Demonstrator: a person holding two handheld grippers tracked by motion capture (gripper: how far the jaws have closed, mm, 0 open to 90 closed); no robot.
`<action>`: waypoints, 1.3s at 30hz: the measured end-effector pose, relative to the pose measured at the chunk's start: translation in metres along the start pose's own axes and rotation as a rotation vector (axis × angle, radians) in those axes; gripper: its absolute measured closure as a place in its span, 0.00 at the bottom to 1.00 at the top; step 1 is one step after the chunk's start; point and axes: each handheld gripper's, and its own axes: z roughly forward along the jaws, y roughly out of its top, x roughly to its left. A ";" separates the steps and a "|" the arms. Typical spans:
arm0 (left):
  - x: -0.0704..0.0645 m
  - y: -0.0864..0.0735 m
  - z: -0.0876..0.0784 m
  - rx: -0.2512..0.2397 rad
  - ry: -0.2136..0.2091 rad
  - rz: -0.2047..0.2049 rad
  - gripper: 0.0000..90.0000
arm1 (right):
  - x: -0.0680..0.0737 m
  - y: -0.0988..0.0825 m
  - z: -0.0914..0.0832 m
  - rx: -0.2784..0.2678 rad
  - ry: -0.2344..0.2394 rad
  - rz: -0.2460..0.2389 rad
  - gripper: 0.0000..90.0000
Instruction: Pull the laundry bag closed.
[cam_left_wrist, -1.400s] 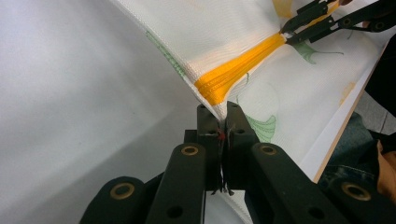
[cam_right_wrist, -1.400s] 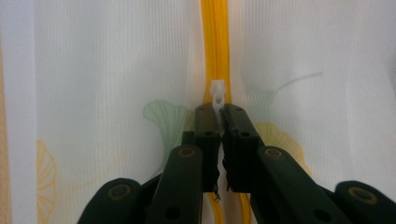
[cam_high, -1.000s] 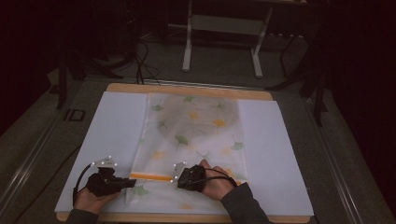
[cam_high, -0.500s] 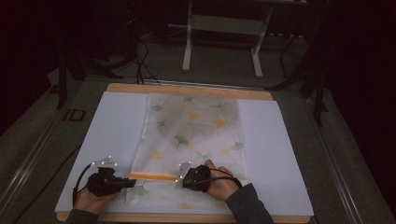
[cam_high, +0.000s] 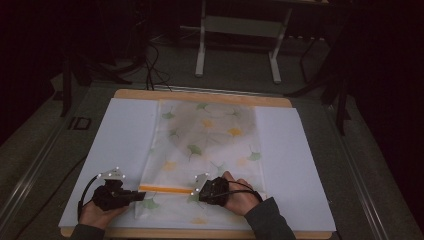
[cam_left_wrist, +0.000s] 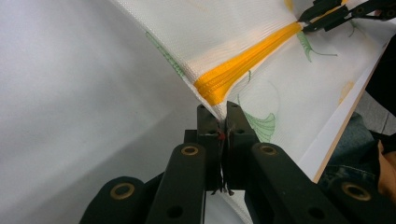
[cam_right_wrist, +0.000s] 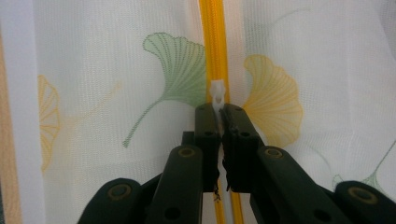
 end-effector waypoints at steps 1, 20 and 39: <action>0.000 0.000 0.000 0.002 0.002 0.002 0.98 | 0.000 0.000 0.000 0.004 -0.001 0.000 0.95; 0.001 0.000 0.000 -0.002 0.003 -0.004 0.98 | -0.001 -0.010 -0.007 0.006 -0.010 0.017 0.95; 0.001 0.000 -0.001 -0.004 0.005 -0.004 0.98 | -0.002 -0.020 -0.013 0.025 -0.013 0.024 0.95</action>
